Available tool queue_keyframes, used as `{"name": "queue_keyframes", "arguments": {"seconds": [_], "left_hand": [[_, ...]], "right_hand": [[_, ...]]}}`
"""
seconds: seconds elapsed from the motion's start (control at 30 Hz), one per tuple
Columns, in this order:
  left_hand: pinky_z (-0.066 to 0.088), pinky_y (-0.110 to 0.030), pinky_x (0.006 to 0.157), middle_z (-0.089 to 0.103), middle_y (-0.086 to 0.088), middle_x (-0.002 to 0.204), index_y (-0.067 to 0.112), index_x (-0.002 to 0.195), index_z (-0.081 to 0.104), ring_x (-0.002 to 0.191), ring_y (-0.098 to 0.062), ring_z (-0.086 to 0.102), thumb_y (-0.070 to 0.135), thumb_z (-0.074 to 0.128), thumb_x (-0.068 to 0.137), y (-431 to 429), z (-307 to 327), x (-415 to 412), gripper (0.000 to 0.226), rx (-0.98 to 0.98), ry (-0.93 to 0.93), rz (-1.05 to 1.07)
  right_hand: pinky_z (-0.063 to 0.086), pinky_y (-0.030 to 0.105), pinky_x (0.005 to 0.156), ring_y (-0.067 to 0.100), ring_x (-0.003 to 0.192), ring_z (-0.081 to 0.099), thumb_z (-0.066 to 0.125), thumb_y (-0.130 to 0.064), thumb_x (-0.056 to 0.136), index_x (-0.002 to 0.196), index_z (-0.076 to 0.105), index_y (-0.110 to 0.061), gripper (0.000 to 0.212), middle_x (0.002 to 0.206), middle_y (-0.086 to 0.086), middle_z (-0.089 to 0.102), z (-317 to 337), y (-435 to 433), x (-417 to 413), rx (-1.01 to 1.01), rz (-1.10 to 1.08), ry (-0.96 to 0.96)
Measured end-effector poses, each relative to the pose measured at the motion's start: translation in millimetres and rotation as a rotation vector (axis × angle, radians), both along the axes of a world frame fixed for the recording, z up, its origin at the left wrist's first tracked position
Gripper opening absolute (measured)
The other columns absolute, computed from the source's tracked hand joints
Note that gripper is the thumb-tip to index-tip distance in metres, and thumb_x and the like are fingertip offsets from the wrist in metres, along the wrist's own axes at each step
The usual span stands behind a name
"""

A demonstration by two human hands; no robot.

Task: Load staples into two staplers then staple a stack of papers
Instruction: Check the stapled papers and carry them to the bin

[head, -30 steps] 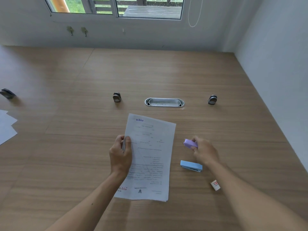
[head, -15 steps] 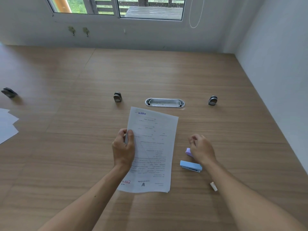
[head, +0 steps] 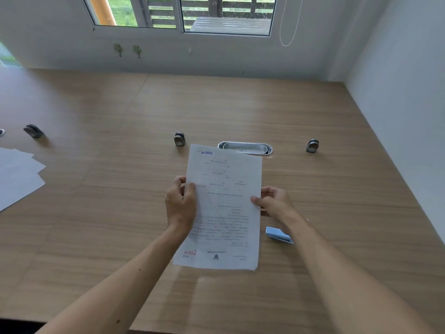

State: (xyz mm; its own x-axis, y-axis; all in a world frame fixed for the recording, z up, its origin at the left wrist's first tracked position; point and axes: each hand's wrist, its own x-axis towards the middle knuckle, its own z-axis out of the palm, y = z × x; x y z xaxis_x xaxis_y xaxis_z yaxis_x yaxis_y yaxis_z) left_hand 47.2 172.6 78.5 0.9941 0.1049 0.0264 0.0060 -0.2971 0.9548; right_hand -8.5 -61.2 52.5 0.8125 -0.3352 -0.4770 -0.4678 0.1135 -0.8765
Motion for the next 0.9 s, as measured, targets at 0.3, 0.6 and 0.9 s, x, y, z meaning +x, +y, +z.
{"name": "queue_keyframes", "arguments": {"seconds": [0.3, 0.6, 0.9], "left_hand": [[0.047, -0.016, 0.057, 0.071, 0.006, 0.080, 0.019, 0.082, 0.067, 0.072, -0.004, 0.068, 0.025, 0.067, 0.089, 9.9, -10.0, -18.5, 0.009, 0.074, 0.083, 0.077], [0.053, -0.021, 0.055, 0.073, 0.005, 0.081, 0.022, 0.082, 0.070, 0.072, -0.010, 0.069, 0.024, 0.069, 0.088, 36.3, -4.7, -57.3, 0.006, -0.041, 0.130, 0.316], [0.057, -0.023, 0.064, 0.073, 0.010, 0.085, 0.022, 0.091, 0.072, 0.076, -0.005, 0.068, 0.026, 0.071, 0.088, 105.3, 1.4, -132.4, 0.005, -0.075, 0.098, 0.642]], "right_hand": [[0.060, 0.050, 0.076, 0.025, 0.081, 0.072, 0.077, -0.008, 0.083, 0.091, 0.063, -0.009, 0.016, 0.094, 0.012, 0.075, 4.7, 0.5, -2.8, -0.123, -0.117, -0.046], [0.059, 0.035, 0.061, 0.024, 0.076, 0.071, 0.072, -0.008, 0.084, 0.090, 0.067, -0.007, 0.008, 0.094, 0.016, 0.075, 17.7, 21.7, 11.0, -0.172, 0.082, -0.102], [0.057, 0.046, 0.072, 0.027, 0.078, 0.065, 0.073, 0.008, 0.081, 0.083, 0.064, -0.010, 0.020, 0.080, 0.009, 0.065, 23.2, 109.8, 11.1, -0.105, 0.404, -0.147]]}}
